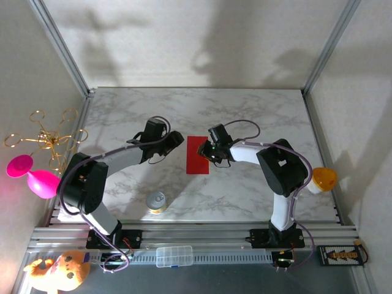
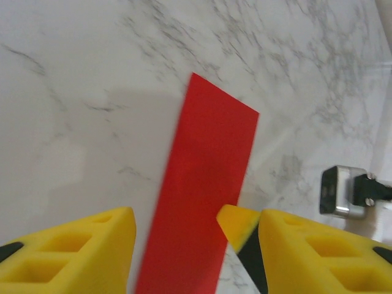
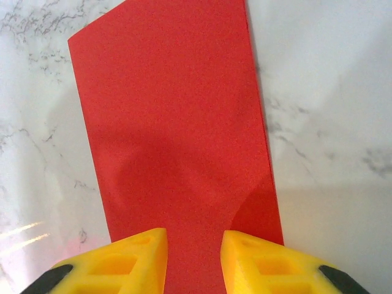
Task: Fold a paper plane with a square sheet of paper (pick it up from the middle)
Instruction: Rotate the square sheet of paper at the center of the table.
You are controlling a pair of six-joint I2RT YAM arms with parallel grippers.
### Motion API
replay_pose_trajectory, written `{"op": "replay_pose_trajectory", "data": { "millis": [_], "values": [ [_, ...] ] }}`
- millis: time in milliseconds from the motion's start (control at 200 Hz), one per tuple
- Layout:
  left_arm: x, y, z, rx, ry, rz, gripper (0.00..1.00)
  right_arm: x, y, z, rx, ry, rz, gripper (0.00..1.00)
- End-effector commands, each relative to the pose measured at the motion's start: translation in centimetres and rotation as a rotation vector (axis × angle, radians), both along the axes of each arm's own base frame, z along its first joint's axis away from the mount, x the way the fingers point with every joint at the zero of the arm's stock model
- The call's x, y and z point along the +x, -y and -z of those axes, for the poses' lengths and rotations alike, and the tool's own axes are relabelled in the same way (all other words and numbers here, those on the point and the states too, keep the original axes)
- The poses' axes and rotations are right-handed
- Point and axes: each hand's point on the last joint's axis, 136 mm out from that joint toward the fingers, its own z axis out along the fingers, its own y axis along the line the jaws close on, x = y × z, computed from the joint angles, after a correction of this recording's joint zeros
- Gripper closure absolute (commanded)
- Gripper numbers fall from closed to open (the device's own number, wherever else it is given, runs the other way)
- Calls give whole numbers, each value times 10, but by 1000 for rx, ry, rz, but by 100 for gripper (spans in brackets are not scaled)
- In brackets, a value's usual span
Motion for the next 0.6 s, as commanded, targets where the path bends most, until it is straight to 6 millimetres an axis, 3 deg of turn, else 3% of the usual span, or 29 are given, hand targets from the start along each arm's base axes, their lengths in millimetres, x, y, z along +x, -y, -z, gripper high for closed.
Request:
{"op": "replay_pose_trajectory", "data": {
  "millis": [0, 115, 195, 325, 596],
  "values": [
    [0, 27, -2, -45, 1, 72, 49, -11, 6, -3, 9, -47, 72, 68],
    [2, 44, 3, -39, -4, 115, 56, 1, 10, -47, 46, 78, 45, 63],
    [3, 58, 6, -49, -12, 148, 60, 2, 27, -62, 41, 128, 59, 57],
    [3, 75, 21, -28, -42, 183, 66, -9, 51, -54, 39, 100, 71, 55],
    [10, 62, 53, 69, -90, 118, 75, -41, 58, -42, 57, 40, -10, 51]
  ]
}}
